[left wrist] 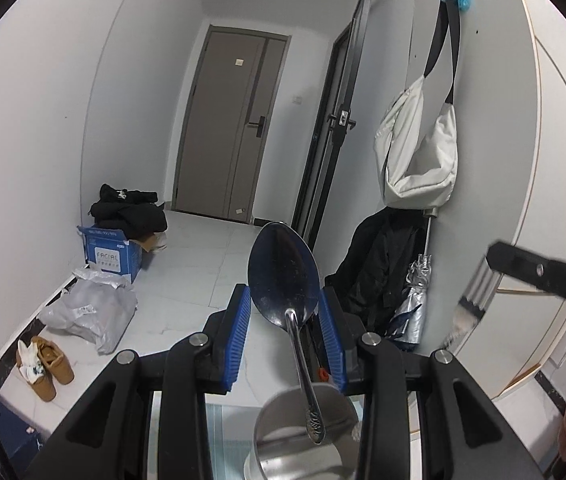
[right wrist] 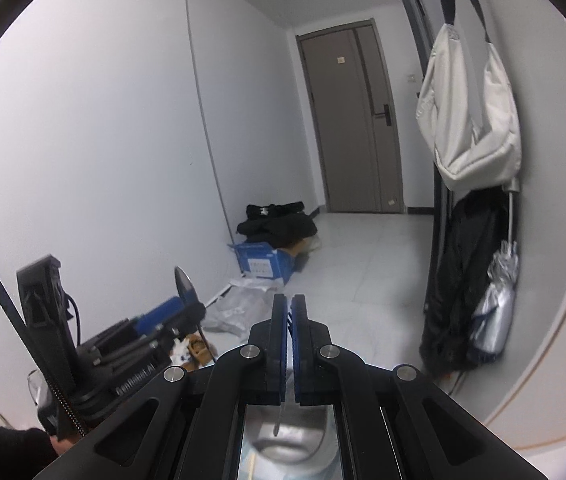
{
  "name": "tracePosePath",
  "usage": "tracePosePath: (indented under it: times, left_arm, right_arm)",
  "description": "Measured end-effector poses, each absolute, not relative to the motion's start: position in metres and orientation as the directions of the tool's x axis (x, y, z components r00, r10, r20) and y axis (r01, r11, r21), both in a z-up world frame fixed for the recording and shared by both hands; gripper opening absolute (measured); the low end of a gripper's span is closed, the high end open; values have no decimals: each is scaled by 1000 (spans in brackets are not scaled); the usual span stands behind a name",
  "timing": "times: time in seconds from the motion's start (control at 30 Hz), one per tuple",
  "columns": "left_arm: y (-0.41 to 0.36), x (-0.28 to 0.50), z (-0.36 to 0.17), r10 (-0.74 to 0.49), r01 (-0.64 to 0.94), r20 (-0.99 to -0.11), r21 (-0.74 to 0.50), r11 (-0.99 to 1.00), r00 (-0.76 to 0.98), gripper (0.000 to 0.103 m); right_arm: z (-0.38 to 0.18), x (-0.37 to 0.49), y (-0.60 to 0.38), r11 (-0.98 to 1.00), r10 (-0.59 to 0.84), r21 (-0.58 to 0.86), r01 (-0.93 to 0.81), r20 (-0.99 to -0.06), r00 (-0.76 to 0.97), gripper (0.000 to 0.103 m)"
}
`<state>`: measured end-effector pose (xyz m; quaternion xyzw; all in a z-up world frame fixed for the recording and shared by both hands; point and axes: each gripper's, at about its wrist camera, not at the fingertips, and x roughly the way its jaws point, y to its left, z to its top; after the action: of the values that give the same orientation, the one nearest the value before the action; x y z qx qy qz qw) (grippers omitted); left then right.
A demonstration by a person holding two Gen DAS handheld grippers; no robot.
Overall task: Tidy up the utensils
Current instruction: 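Carry the spoon in the left gripper over the white holder while the right gripper carries the fork there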
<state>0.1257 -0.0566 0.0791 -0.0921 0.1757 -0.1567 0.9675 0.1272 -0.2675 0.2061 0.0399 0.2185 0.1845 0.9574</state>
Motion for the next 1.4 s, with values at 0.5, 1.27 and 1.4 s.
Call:
tracePosePath:
  times: [0.5, 1.27, 1.4]
  left_arm:
    - [-77, 149, 51, -376, 371, -335, -81, 925, 864, 30]
    - [-95, 147, 33, -420, 458, -432, -18, 889, 798, 30]
    - [-81, 156, 35, -468, 459, -477, -143, 877, 744, 31]
  right_arm:
    - [160, 197, -269, 918, 396, 201, -341, -463, 793, 2]
    - [111, 205, -260, 885, 465, 264, -384, -547, 696, 2]
    - [106, 202, -258, 879, 475, 273, -390, -556, 682, 5]
